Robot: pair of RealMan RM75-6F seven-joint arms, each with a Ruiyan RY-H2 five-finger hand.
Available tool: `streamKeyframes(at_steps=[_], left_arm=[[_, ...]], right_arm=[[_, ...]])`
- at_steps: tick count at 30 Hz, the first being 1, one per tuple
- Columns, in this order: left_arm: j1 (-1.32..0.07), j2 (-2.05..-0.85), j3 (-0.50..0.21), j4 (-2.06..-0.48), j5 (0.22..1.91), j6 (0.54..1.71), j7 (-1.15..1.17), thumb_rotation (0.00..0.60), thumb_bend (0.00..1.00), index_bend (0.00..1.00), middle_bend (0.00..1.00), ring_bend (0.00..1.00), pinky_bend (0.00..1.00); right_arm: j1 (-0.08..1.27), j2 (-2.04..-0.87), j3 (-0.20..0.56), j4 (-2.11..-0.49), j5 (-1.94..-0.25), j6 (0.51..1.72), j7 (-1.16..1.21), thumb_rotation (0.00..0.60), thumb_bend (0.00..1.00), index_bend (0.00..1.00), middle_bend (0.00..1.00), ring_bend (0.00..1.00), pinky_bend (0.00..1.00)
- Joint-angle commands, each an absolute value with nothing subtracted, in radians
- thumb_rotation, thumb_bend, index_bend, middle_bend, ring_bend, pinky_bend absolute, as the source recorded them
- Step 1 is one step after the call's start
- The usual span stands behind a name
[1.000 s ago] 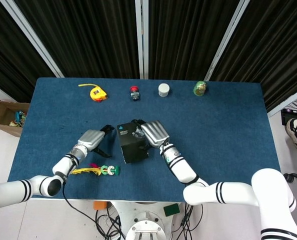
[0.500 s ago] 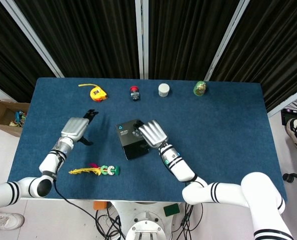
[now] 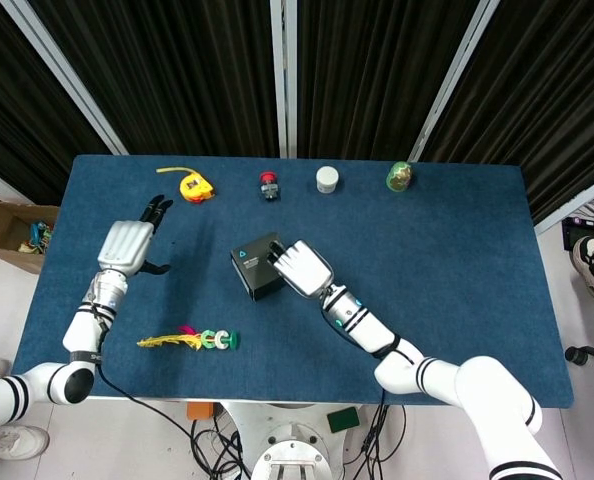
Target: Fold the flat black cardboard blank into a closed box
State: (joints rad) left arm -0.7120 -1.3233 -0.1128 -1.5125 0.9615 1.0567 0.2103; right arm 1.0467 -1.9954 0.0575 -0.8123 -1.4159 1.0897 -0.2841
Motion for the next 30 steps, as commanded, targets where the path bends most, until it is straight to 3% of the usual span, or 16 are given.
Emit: streamKeyframes(at_steps=[1,4,6,9,13,17,19,23,24,26,30], left_arm=[[-0.703,-1.322,-0.118,-1.51,0.972,1.06,0.203,0.6,0.0,0.0,0.0,0.5,0.79],[-0.69,-1.317,-0.122,-1.506,0.99,1.076,0.203,0.6,0.0,0.0,0.0,0.46,0.79],[-0.677,-1.311,-0.125,-1.51,1.004,1.092,0.202,0.6,0.0,0.0,0.0,0.41,0.79],[-0.654,-1.291,-0.121,-1.522,1.026,1.12,0.206,0.6,0.0,0.0,0.0,0.29,0.68],[-0.606,-1.252,-0.105,-1.551,1.044,1.168,0.219,0.6,0.0,0.0,0.0,0.23,0.58],[-0.541,-1.207,-0.079,-1.566,1.071,1.224,0.208,0.6,0.0,0.0,0.0,0.2,0.49],[-0.498,-1.188,-0.066,-1.568,1.088,1.258,0.181,0.6,0.0,0.0,0.0,0.17,0.42],[-0.41,-1.169,-0.033,-1.535,1.167,1.36,0.127,0.6,0.0,0.0,0.0,0.1,0.29],[-0.391,-1.169,-0.026,-1.525,1.185,1.387,0.12,0.6,0.0,0.0,0.0,0.09,0.27],[-0.348,-1.17,-0.014,-1.509,1.216,1.446,0.116,0.6,0.0,0.0,0.0,0.08,0.25],[-0.277,-1.159,0.017,-1.534,1.25,1.503,0.113,0.6,0.0,0.0,0.0,0.08,0.25]], right_arm=[[1.039,-2.009,0.058,-0.789,-1.45,1.115,-0.254,0.6,0.43,0.71,0.54,0.81,1.0],[1.032,-1.993,0.068,-0.803,-1.476,1.151,-0.24,0.6,0.43,0.67,0.52,0.81,1.0],[1.024,-1.972,0.077,-0.825,-1.491,1.179,-0.243,0.6,0.41,0.59,0.49,0.8,1.0],[1.005,-1.926,0.087,-0.877,-1.511,1.226,-0.276,0.6,0.39,0.45,0.45,0.79,1.0],[0.944,-1.823,0.095,-1.005,-1.511,1.292,-0.346,0.6,0.39,0.36,0.42,0.76,1.0],[0.834,-1.668,0.098,-1.206,-1.471,1.367,-0.417,0.6,0.38,0.26,0.38,0.63,0.99],[0.761,-1.566,0.093,-1.348,-1.429,1.4,-0.428,0.6,0.38,0.23,0.35,0.54,0.89],[0.621,-1.326,0.053,-1.633,-1.328,1.414,-0.386,0.6,0.36,0.08,0.21,0.18,0.29],[0.594,-1.28,0.041,-1.676,-1.314,1.418,-0.372,0.6,0.36,0.04,0.17,0.11,0.2],[0.533,-1.194,0.014,-1.75,-1.298,1.437,-0.323,0.6,0.36,0.0,0.11,0.04,0.12],[0.423,-1.108,-0.032,-1.783,-1.328,1.51,-0.226,0.6,0.37,0.0,0.05,0.0,0.08]])
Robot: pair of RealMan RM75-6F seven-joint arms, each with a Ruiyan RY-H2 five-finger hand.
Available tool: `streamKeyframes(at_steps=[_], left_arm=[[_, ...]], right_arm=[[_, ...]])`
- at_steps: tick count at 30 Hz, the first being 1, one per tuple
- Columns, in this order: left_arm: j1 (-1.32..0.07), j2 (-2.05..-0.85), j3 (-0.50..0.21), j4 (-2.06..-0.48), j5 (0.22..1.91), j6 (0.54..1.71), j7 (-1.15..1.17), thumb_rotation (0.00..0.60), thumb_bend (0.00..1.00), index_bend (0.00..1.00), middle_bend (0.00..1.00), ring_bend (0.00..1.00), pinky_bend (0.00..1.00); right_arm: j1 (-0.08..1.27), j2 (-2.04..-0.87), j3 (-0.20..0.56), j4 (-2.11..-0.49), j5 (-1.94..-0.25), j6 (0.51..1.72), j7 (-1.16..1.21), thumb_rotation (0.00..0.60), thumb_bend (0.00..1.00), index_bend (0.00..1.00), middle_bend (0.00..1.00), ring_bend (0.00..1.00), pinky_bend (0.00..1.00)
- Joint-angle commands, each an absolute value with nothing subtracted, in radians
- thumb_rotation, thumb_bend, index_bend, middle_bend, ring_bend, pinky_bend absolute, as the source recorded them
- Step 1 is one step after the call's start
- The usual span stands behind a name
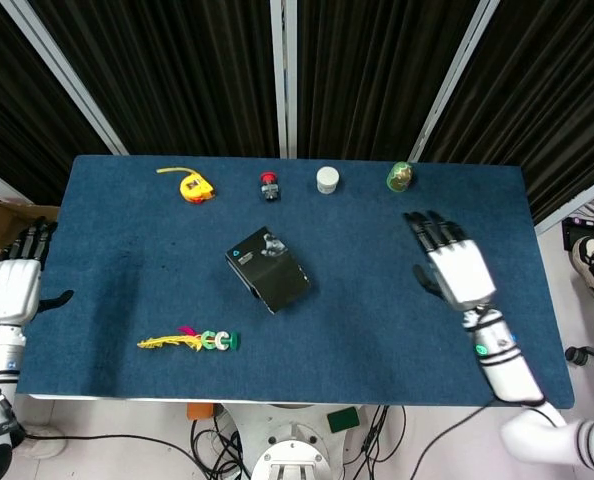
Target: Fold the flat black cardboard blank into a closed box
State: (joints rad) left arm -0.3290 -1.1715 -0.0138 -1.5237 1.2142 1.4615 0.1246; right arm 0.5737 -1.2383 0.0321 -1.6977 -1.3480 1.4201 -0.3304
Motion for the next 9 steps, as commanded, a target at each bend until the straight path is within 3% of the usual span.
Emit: streamKeyframes(at_steps=[1,9], left_arm=[[-0.258,-1.154,0.027,-1.55,1.256,1.512,0.113,0.6,0.0,0.0,0.0,0.08,0.25],[-0.16,-1.172,0.082,-1.614,1.322,1.567,0.146,0.6,0.0,0.0,0.0,0.08,0.25]], right_arm=[[0.389,-1.102,-0.043,-1.773,-1.344,1.541,-0.2,0.6,0.37,0.0,0.05,0.0,0.08],[0.237,-1.138,-0.078,-1.69,-1.408,1.647,-0.085,0.6,0.37,0.0,0.04,0.0,0.07]])
